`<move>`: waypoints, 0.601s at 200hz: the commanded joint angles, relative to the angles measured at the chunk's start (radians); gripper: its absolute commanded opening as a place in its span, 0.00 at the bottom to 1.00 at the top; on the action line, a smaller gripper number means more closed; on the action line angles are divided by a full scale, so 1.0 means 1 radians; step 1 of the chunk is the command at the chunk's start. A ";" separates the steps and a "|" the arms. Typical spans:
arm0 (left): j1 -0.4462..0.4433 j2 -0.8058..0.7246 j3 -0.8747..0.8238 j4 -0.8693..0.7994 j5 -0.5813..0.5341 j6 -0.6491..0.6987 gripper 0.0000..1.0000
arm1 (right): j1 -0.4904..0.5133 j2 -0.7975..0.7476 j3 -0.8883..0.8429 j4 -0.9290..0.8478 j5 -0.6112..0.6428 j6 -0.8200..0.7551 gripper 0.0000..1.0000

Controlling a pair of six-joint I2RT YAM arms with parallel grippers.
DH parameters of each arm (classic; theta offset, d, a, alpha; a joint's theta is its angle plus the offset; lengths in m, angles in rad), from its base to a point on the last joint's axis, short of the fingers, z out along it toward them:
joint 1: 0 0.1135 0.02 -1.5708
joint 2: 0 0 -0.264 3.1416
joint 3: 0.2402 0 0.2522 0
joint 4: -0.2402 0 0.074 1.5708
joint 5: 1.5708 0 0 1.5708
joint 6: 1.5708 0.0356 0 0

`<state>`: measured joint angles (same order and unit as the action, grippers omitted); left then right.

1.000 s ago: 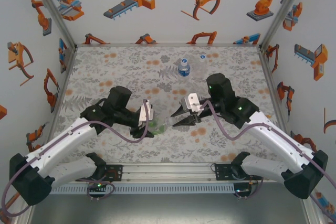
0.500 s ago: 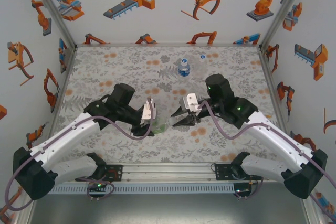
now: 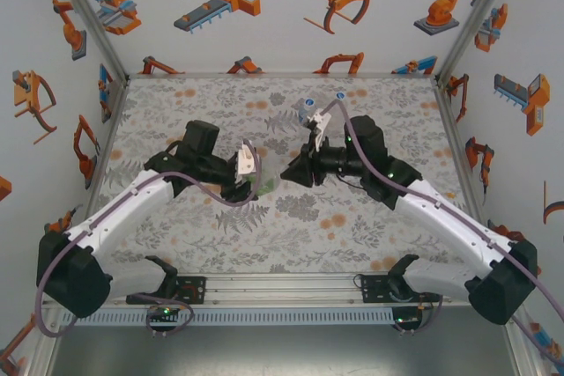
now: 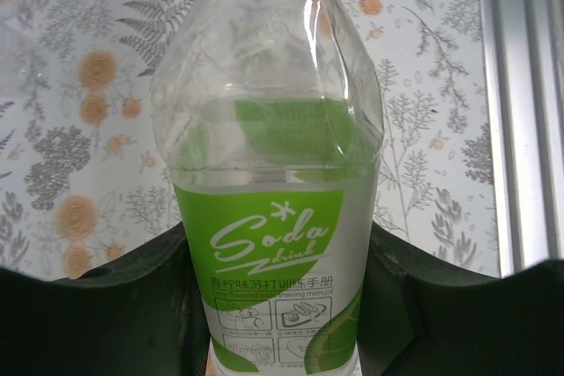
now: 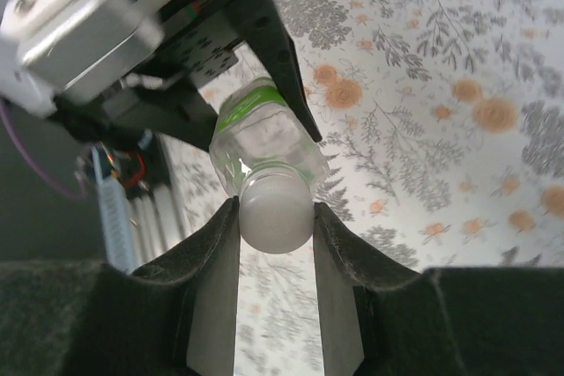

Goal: Screw on the bottle caps

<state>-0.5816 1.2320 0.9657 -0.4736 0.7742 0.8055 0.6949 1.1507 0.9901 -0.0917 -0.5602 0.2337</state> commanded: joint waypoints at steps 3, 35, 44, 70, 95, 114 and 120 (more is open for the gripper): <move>-0.018 0.000 0.068 0.135 0.177 0.063 0.00 | -0.026 0.057 0.019 0.016 0.102 0.408 0.00; -0.010 0.028 0.061 0.186 0.177 0.052 0.00 | -0.035 0.083 0.031 -0.039 0.088 0.749 0.00; -0.009 0.033 0.058 0.186 0.177 0.053 0.00 | -0.036 0.086 0.031 -0.058 0.092 0.822 0.00; -0.008 0.037 0.033 0.238 0.175 0.011 0.00 | -0.035 0.084 0.032 -0.119 0.121 0.942 0.00; -0.008 0.026 0.034 0.247 0.171 -0.008 0.00 | -0.034 0.076 0.024 -0.141 0.147 0.994 0.01; -0.009 0.018 0.029 0.251 0.148 -0.026 0.00 | -0.034 0.089 0.053 -0.184 0.152 0.990 0.10; -0.009 0.014 0.026 0.250 0.143 -0.026 0.00 | -0.034 0.093 0.064 -0.198 0.149 0.981 0.15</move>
<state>-0.5625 1.2827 0.9722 -0.3817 0.7742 0.7914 0.6472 1.2091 1.0187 -0.1886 -0.4263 1.1423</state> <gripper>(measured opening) 0.514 0.344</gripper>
